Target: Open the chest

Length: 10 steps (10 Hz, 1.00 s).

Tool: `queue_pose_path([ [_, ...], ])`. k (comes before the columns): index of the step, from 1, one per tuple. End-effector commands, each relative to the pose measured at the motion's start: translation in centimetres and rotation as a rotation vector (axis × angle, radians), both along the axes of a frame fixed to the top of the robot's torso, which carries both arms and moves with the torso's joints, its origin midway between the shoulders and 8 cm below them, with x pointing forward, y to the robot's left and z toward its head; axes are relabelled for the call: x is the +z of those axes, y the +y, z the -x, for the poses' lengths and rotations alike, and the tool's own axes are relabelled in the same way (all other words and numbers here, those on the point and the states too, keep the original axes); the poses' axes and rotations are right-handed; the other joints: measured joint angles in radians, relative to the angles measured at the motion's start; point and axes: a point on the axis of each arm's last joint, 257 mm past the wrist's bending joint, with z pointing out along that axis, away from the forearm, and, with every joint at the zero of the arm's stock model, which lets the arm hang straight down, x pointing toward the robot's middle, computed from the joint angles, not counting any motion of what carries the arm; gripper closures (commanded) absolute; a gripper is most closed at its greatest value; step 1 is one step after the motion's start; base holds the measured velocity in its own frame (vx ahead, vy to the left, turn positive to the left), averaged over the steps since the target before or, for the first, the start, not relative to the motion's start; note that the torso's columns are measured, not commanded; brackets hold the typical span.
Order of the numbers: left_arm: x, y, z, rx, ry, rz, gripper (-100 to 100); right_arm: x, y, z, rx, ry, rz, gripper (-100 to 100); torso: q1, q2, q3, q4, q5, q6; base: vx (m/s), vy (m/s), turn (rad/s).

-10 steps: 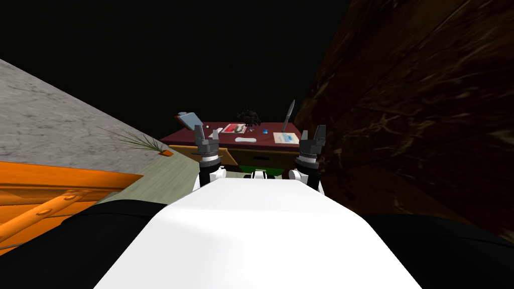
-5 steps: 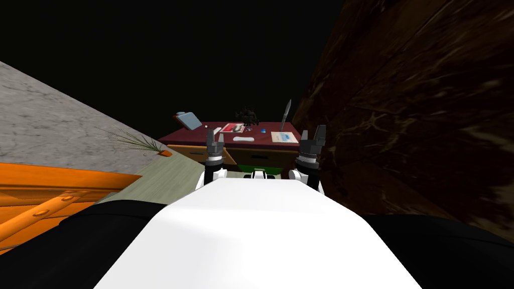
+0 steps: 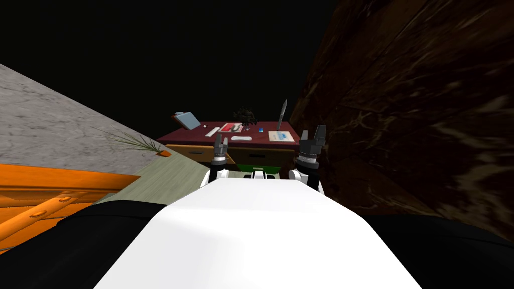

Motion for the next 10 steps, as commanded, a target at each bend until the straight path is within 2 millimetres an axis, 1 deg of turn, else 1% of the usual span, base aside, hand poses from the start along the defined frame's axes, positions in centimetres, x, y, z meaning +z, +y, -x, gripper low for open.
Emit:
queue_pose_path([
  [1, -2.7, 0.0, -1.3, 0.006, 0.053, 0.002, -100, 0.0, 0.0, 0.0, 0.0, 0.0, 0.0, 0, 0.0, 0.0, 0.0, 0.0, 0.0, 0.0, -0.025, -0.037, -0.018],
  [9, -10.1, 0.0, -3.8, 0.019, 0.196, 0.013, -100, 0.0, 0.0, 0.0, 0.0, 0.0, 0.0, 0, 0.0, 0.0, 0.0, 0.0, 0.0, 0.0, -0.023, -0.039, -0.014],
  [10, -11.9, -0.1, -4.2, 0.018, 0.231, 0.005, -100, 0.0, 0.0, 0.0, 0.0, 0.0, 0.0, 0, 0.0, 0.0, 0.0, 0.0, 0.0, 0.0, -0.024, -0.051, -0.019],
])
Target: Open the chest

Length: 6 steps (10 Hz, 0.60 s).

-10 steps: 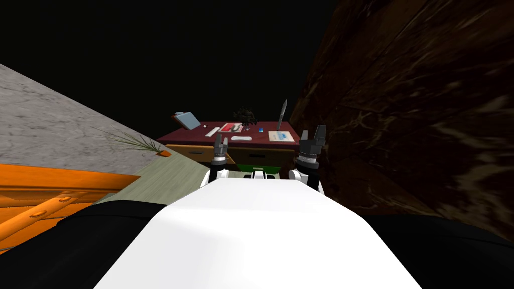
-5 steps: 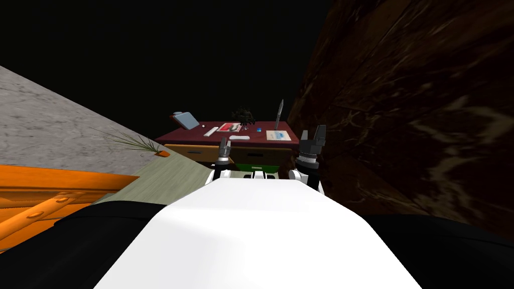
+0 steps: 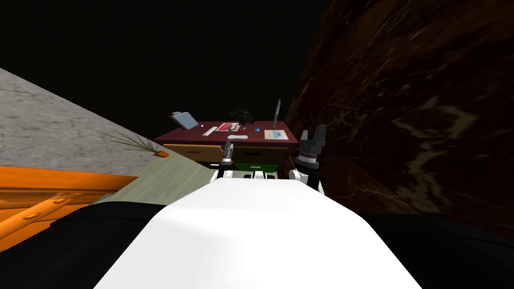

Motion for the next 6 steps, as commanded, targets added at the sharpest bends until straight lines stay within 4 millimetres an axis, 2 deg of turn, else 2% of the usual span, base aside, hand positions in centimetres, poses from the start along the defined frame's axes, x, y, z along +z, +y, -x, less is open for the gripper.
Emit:
queue_pose_path([
  [1, -3.2, -0.2, -0.7, -0.002, 0.065, -0.013, -100, 0.0, 0.0, 0.0, 0.0, 0.0, 0.0, 0, -0.001, 0.0, 0.0, 0.0, 0.0, 0.0, -0.03, -0.06, -0.021],
  [6, -8.1, -0.3, -1.4, -0.007, 0.161, -0.033, -100, 0.0, 0.0, 0.0, 0.0, 0.0, 0.0, 0, 0.0, -0.001, -0.001, -0.001, 0.001, 0.001, -0.027, -0.041, -0.014],
])
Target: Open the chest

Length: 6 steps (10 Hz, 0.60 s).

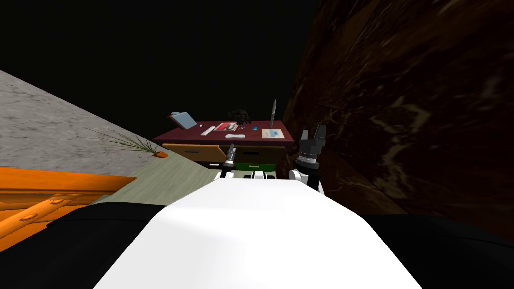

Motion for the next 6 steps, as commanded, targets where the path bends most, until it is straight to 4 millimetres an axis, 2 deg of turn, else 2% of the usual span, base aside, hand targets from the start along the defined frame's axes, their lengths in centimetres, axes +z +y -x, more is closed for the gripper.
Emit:
queue_pose_path([
  [1, -2.8, -0.1, -0.4, -0.001, 0.057, -0.008, -100, 0.0, 0.0, 0.0, 0.0, 0.0, 0.0, 0, -0.001, 0.001, 0.0, 0.001, -0.001, 0.0, -0.023, -0.042, -0.018],
  [5, -7.3, -0.6, -0.6, 0.0, 0.143, -0.008, -100, 0.0, 0.0, 0.0, 0.0, 0.0, 0.0, 0, 0.0, 0.002, 0.001, 0.001, -0.001, 0.0, -0.026, -0.051, -0.017],
  [6, -7.4, -0.5, -0.6, 0.0, 0.145, -0.008, -100, 0.0, 0.0, 0.0, 0.0, 0.0, 0.0, 0, -0.001, 0.002, 0.001, 0.001, -0.001, 0.0, -0.02, -0.033, -0.003],
])
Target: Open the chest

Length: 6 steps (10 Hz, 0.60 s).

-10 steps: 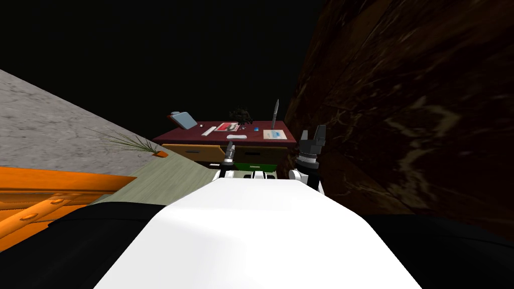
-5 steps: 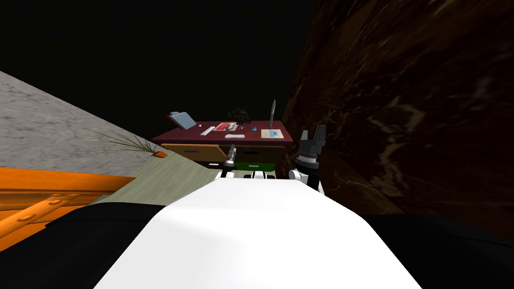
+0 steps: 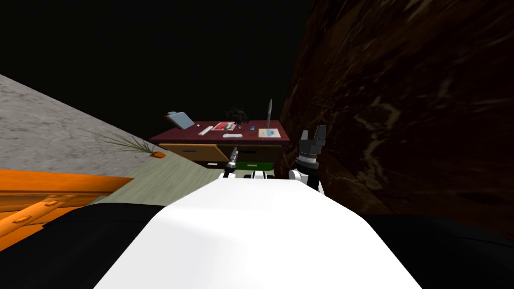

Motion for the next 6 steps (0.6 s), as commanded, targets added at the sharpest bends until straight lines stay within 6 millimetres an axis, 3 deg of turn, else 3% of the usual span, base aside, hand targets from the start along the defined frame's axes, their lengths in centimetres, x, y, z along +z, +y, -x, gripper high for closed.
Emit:
queue_pose_path([
  [1, -2.3, -0.2, -0.1, 0.001, 0.038, 0.004, -100, 0.0, 0.0, 0.0, 0.0, 0.0, 0.0, 0, 0.001, -0.001, 0.0, 0.0, 0.0, 0.0, -0.015, -0.024, -0.009],
  [6, -7.4, -2.8, 0.1, 0.01, 0.135, 0.066, -100, 0.0, 0.0, 0.0, 0.0, 0.0, 0.0, 0, 0.0, 0.0, 0.0, 0.0, 0.0, 0.0, -0.024, -0.041, -0.016],
])
